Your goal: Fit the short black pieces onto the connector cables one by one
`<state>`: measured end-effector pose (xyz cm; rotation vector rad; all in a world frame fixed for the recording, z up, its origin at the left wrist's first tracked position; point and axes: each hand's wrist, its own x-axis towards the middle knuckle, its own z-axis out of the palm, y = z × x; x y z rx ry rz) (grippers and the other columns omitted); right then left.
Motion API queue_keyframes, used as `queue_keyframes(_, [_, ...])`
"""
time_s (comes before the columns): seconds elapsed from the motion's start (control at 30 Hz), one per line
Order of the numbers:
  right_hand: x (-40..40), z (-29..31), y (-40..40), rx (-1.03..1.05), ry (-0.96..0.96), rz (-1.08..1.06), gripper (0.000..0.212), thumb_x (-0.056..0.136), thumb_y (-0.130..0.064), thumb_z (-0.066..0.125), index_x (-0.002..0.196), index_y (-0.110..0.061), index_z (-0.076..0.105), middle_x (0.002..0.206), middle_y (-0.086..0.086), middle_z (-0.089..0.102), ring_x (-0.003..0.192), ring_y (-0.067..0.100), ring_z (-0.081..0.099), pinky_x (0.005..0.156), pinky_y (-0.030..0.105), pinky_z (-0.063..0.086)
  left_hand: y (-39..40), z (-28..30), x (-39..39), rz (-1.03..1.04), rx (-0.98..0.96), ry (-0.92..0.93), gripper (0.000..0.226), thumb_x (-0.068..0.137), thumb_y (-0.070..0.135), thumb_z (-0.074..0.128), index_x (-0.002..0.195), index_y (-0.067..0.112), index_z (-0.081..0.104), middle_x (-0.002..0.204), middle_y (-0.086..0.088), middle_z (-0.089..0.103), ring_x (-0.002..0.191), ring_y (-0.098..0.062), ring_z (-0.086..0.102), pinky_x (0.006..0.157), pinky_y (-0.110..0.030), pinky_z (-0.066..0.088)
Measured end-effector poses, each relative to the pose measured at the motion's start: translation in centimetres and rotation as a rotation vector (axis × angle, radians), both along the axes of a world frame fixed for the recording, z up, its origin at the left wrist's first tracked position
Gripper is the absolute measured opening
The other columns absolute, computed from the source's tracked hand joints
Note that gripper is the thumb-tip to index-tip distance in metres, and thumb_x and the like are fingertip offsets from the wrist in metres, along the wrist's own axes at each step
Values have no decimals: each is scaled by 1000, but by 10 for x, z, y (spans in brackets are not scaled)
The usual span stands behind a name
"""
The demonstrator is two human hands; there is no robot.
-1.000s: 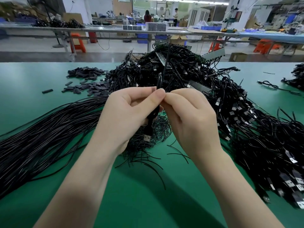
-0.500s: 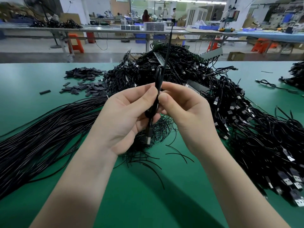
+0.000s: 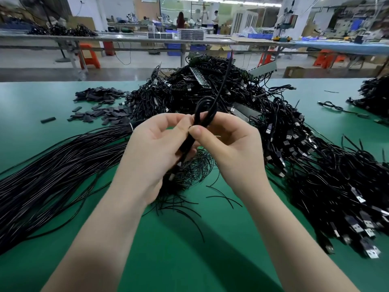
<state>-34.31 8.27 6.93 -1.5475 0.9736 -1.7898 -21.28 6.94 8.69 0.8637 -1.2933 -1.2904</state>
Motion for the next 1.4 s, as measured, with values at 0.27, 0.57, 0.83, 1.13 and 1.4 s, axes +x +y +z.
queue_keyframes(0.27, [0,3,2,14,-164,-24,10,87,-5,67,88,-13,73,74,-8,71,68,4,62,64,17,50,-2,-6,-1,-31,-209,-121,13,89,37,66,91,33,78,85,1,77,84,-13,73,63,-16,53])
queue_keyframes(0.57, [-29,21,13,278,-216,-8,14,95,-22,59,89,-23,71,86,-3,74,84,10,68,80,27,55,0,-13,-8,78,-235,-214,11,95,29,60,97,35,70,93,18,73,89,-1,69,86,-29,55])
queue_keyframes(0.83, [-186,-10,48,458,1107,-1204,32,96,-6,43,126,-1,55,117,23,61,102,40,52,82,46,45,11,0,-7,71,-270,-146,21,95,15,59,96,31,72,95,11,75,94,-6,70,87,-30,55])
queue_keyframes(1.13, [-185,-39,46,880,1240,-1080,61,100,-52,19,151,-21,26,161,5,17,149,27,7,115,54,1,15,11,20,166,-285,-95,27,96,20,57,93,41,72,99,12,74,93,-6,70,80,-25,53])
queue_keyframes(1.4, [-37,-103,19,491,936,-547,46,100,-42,41,139,-18,48,135,0,52,128,18,42,105,36,37,-80,-75,123,431,-184,-1324,46,96,25,54,140,14,48,133,-13,53,109,-31,57,85,-42,52])
